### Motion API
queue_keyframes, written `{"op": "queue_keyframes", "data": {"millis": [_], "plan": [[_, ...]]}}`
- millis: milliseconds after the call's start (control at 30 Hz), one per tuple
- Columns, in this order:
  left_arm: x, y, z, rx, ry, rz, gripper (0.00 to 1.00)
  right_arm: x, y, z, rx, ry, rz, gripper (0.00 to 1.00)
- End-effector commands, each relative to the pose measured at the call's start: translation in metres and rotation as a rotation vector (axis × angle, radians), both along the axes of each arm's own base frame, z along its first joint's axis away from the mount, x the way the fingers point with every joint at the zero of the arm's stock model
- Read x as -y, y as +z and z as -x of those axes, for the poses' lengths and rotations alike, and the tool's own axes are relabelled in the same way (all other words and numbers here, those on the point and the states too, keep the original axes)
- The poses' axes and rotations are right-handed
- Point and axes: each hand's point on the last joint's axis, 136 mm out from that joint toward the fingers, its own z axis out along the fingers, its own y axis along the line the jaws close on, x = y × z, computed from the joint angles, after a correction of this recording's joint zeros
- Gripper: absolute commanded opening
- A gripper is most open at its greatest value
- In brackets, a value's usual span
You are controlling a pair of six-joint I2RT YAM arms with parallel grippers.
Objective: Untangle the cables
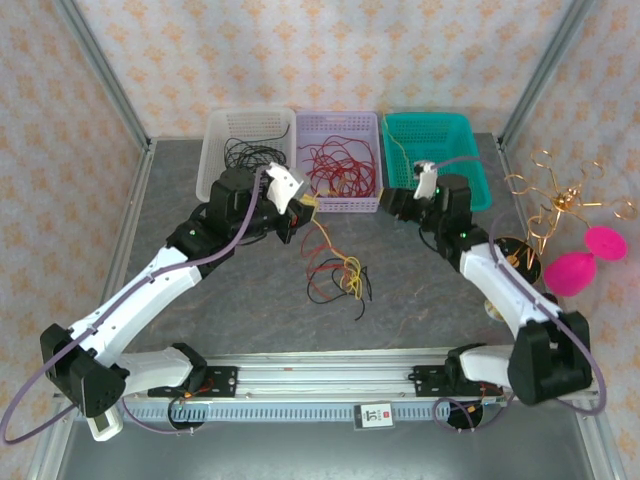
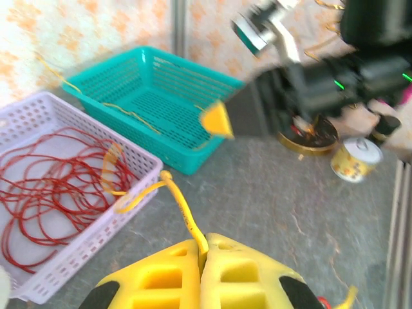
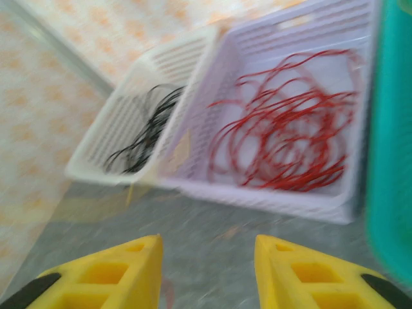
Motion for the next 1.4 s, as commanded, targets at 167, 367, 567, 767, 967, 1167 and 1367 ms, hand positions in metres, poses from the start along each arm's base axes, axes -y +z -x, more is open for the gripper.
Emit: {"op": "queue_keyframes", "data": {"millis": [167,367,567,767,967,1167,1367], "plan": [[0.005,0.035,-0.026,0.053,0.077,0.083,0.0,-0.053,0.001,0.109,0.156,0.362,-0.094,0.61],[0.005,0.035,-0.034,0.051,0.101,0.059,0.0,-0.052,0.016,0.136,0.204,0.417,-0.105,0.58],[0.018,0.033,-0.027,0.041,0.012,0.05,0.0,-0.054,0.034,0.114,0.25,0.36,-0.016,0.57],[0.038,0.023,-0.006,0.021,-0.105,-0.016,0.0,-0.077,0.087,0.103,0.369,0.451,-0.071,0.62],[0.039,0.025,-0.007,0.02,-0.086,-0.003,0.0,-0.106,0.081,0.091,0.324,0.598,-0.08,0.61],[0.039,0.029,-0.013,0.012,-0.051,0.012,0.0,-0.12,0.056,0.09,0.251,0.664,-0.086,0.5],[0.036,0.028,-0.02,-0.005,-0.005,0.02,0.12,-0.118,0.046,0.075,0.206,0.584,-0.067,0.14]]}}
